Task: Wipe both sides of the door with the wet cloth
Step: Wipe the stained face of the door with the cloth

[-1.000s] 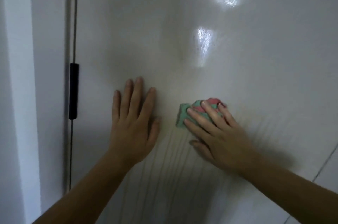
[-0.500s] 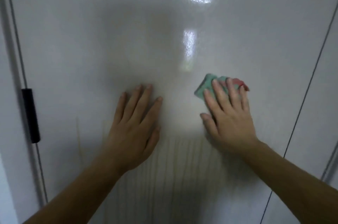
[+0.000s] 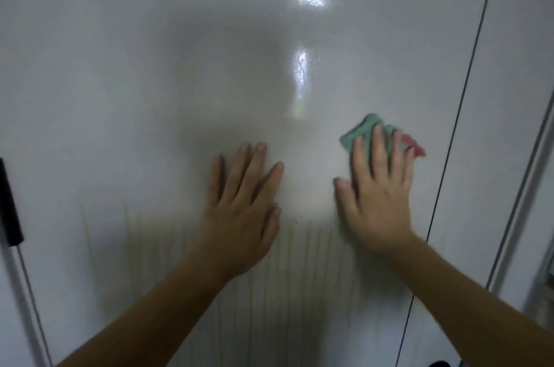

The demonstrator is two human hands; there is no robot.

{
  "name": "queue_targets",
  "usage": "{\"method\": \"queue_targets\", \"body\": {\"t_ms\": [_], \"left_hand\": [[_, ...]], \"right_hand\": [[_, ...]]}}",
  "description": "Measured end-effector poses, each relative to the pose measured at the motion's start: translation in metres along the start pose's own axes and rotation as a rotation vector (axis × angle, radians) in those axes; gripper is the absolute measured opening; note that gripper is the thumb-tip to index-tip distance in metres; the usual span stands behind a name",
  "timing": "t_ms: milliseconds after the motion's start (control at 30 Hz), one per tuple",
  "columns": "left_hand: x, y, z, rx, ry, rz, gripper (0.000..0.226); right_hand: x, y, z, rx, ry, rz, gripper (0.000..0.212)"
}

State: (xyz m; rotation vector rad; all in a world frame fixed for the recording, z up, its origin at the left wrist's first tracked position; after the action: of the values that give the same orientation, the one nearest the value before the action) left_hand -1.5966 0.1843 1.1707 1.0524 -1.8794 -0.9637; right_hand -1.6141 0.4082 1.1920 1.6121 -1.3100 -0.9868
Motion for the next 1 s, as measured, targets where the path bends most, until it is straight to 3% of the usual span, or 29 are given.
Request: {"method": "queue_targets", "body": {"t_ms": [133,167,200,300,367,433,567,600,700,767,1000], "left_hand": [[0.001,-0.002,-0.001,-0.019,0.036,0.005,0.059],[0.000,-0.001,-0.001,-0.017,0.039,0.006,0.060],[-0.003,0.001,0.000,-0.013,0.039,0.012,0.060],[-0.020,0.009,0.005,0.005,0.038,0.047,0.060],[-0.035,0.014,0.006,-0.005,0.026,0.073,0.060],[-0.049,0.018,0.008,-0.010,0.017,0.110,0.059],[-0.068,0.029,0.015,0.003,0.028,0.153,0.059],[-0.071,0.032,0.016,0.005,0.029,0.158,0.059],[-0.085,0.037,0.023,0.006,0.029,0.184,0.059],[-0.093,0.038,0.029,0.006,0.030,0.173,0.059],[-0.100,0.039,0.037,-0.027,0.027,0.132,0.061]], "right_hand": [[0.019,-0.082,0.028,0.143,-0.019,-0.431,0.061],[0.009,-0.080,0.025,0.139,-0.036,-0.459,0.058],[-0.003,-0.065,0.019,0.108,-0.053,-0.410,0.057],[-0.052,-0.006,-0.004,0.024,-0.018,-0.023,0.064],[-0.058,0.000,-0.008,-0.011,0.016,0.087,0.068],[-0.043,-0.027,0.005,0.003,-0.006,0.011,0.069],[-0.041,-0.083,0.021,0.120,-0.030,-0.326,0.059],[-0.055,-0.071,0.016,0.104,-0.039,-0.309,0.058],[-0.102,-0.010,-0.009,-0.009,-0.008,0.015,0.064],[-0.110,0.004,-0.014,-0.047,0.029,0.139,0.068],[-0.090,-0.125,0.033,0.117,-0.008,-0.177,0.057]]}}
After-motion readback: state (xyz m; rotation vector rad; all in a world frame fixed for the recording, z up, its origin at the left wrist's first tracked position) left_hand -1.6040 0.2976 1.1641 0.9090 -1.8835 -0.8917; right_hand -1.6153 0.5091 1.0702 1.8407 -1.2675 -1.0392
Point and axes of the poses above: each hand's wrist, its own y-axis towards the middle knuckle, its own z-axis out of the palm, x = y × z, the point moved 5 cm from there along y, towards the middle knuckle
